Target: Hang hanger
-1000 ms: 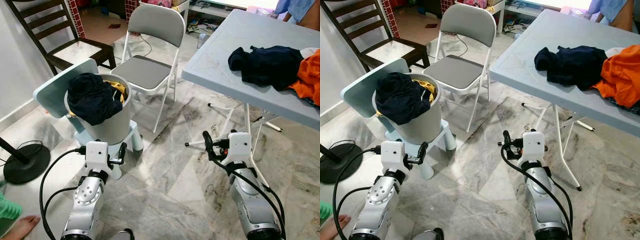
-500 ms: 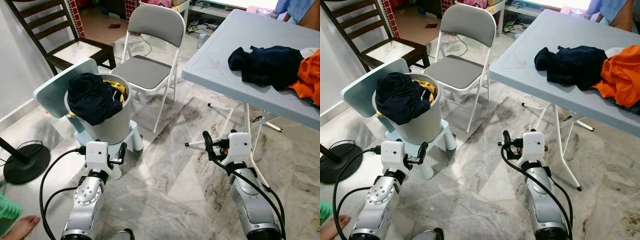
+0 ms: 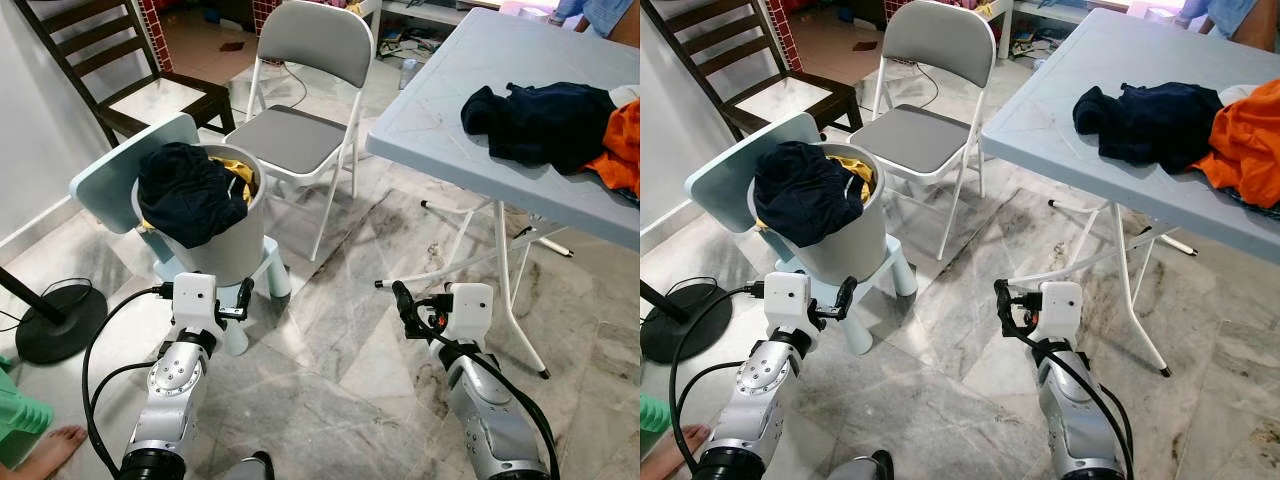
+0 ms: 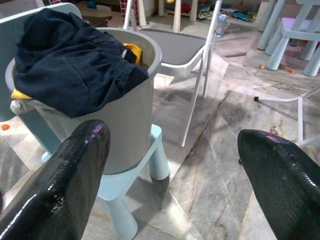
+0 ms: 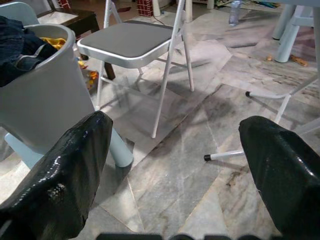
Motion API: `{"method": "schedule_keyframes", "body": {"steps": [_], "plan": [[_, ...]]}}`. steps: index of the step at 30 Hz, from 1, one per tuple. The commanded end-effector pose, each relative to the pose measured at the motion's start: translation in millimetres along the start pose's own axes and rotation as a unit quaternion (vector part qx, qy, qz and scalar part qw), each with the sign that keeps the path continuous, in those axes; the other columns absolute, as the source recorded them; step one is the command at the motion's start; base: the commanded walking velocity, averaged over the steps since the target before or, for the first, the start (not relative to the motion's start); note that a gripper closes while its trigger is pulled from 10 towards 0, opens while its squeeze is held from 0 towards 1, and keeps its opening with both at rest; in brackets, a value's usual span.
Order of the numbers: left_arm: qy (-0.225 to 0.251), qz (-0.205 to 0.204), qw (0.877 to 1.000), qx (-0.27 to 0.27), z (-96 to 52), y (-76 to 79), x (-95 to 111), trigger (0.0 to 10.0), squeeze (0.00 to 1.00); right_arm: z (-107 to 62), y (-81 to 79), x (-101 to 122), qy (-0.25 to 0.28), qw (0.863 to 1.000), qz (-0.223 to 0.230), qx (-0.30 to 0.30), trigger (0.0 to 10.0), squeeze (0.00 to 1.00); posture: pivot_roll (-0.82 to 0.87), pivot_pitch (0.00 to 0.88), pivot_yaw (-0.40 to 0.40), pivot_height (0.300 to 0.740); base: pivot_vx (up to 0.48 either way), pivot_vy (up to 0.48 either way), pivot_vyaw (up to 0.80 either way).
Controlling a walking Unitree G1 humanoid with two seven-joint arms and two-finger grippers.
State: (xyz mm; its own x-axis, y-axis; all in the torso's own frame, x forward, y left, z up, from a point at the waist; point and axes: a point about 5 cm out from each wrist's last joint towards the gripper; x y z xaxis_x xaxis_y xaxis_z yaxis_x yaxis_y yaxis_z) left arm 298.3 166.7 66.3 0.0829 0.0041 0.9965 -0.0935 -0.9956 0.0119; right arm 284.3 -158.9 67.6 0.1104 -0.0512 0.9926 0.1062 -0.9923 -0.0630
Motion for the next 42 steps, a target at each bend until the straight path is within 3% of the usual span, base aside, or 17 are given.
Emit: {"method": "schedule_keyframes", "body": {"steps": [1, 8, 22, 42], "plan": [[-0.003, 0.003, 1.000, 0.007, -2.8, -4.2, -2, 10.0, 0.00, 0.1, -2.9, 5, 0.013, 1.000, 0.004, 0.008, 10.0, 0.00, 0.09, 0.176, 0.013, 0.740, 0.000, 0.000, 0.80], [-0.007, 0.007, 1.000, 0.002, -6.7, -3.9, -6, 10.0, 0.00, -0.2, -4.4, 5, 0.015, 1.000, 0.010, 0.009, 10.0, 0.00, 0.10, 0.181, 0.017, 0.740, 0.000, 0.000, 0.67], [0.014, -0.007, 0.999, -0.037, -3.9, -0.9, 2, 10.0, 0.00, 0.9, -5.7, 6, 0.018, 1.000, 0.015, 0.011, 10.0, 0.00, 0.10, 0.193, 0.019, 0.740, 0.000, 0.000, 0.00], [0.011, -0.013, 0.999, -0.050, -6.2, 2.4, -1, 10.0, 0.00, -0.2, -13.5, 7, 0.024, 0.999, 0.006, 0.038, 10.0, 0.00, 0.10, 0.200, 0.017, 0.740, 0.349, 0.000, 0.00]]}}
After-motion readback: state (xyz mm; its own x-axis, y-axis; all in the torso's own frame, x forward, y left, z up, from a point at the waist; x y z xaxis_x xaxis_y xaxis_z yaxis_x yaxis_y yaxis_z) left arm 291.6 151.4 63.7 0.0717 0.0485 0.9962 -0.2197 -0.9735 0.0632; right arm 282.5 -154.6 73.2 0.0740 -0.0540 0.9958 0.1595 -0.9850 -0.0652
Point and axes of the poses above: a point about 5 cm out from each wrist's last joint towards the gripper, its own z axis pointing out of the wrist towards the gripper, its own x axis along the axis of the wrist's last joint, y = z × x, and after that the axes turned 2 degrees about -z, right-handed
